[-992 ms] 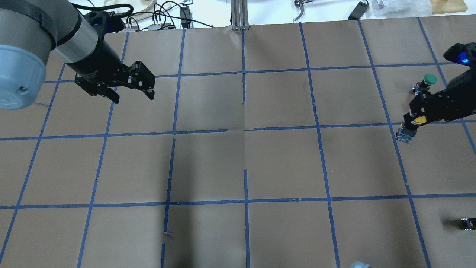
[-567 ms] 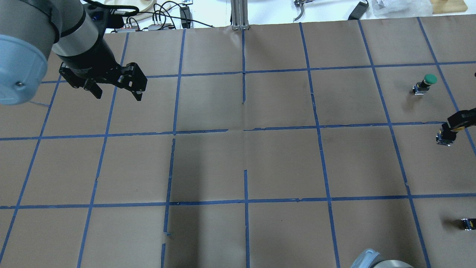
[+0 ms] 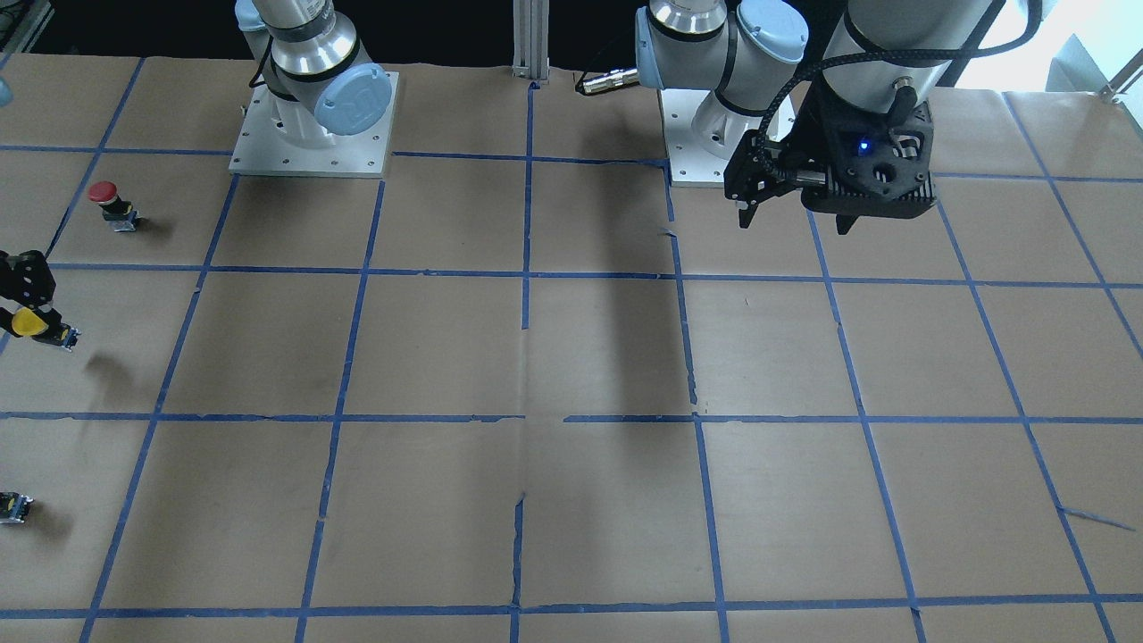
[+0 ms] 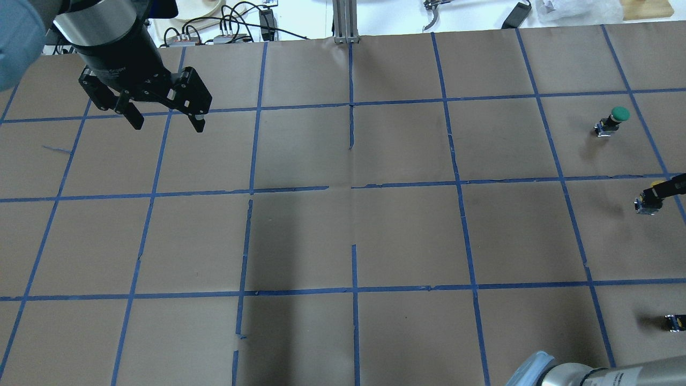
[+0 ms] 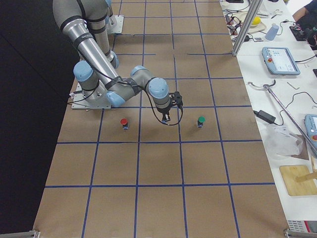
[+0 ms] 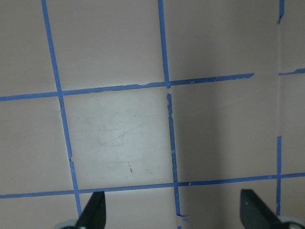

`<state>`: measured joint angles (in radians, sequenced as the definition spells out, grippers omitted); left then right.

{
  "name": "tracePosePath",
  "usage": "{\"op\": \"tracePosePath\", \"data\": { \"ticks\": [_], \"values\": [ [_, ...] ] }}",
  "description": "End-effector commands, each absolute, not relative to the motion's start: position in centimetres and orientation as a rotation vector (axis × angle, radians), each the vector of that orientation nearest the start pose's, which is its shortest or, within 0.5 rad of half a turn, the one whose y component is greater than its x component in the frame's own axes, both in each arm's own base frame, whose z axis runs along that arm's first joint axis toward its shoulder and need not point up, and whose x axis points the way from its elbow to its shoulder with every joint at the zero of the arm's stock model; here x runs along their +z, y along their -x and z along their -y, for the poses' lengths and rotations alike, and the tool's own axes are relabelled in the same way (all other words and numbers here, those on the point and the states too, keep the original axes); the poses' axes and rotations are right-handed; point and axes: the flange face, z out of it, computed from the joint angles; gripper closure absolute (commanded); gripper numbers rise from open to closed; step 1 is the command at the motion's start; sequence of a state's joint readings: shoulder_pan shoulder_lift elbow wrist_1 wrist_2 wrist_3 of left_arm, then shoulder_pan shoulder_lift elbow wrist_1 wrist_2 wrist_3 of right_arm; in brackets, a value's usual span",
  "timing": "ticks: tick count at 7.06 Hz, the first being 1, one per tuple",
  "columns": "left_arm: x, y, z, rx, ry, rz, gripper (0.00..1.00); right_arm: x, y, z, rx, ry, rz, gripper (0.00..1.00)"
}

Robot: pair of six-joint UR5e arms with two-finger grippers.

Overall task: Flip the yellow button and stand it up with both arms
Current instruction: 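Lower the button upright onto the table with the right gripper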

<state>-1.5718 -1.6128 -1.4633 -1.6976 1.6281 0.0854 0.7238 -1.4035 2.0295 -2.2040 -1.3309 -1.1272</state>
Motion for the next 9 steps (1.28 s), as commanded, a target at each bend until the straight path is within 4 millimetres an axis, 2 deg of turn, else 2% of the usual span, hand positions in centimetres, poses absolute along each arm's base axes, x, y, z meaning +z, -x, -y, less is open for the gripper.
{"op": "tracePosePath", "data": {
  "ticks": [1,2,6,7,8,9],
  "values": [
    [50.75,12.66,49.87,0.097,-0.133,-3.049,0.00,23.40,26.75,42.18,-0.386,0.393,-2.951,0.71],
    [50.62,13.05,49.73,0.105,-0.147,-3.080,0.00,23.12,27.06,41.79,-0.400,0.366,-2.938,0.70],
    [50.49,12.54,50.18,0.096,-0.114,-3.076,0.00,22.97,26.92,41.90,-0.415,0.366,-2.919,0.70],
    [50.56,12.47,50.21,0.094,-0.109,-3.078,0.00,22.87,26.94,41.88,-0.409,0.365,-2.918,0.60],
    [50.56,12.43,50.23,0.093,-0.104,-3.081,0.00,22.84,26.92,41.86,-0.406,0.362,-2.916,0.21],
    [50.57,12.35,50.27,0.091,-0.102,-3.081,0.00,22.82,26.91,41.84,-0.402,0.350,-2.917,0.02]
  ]
}}
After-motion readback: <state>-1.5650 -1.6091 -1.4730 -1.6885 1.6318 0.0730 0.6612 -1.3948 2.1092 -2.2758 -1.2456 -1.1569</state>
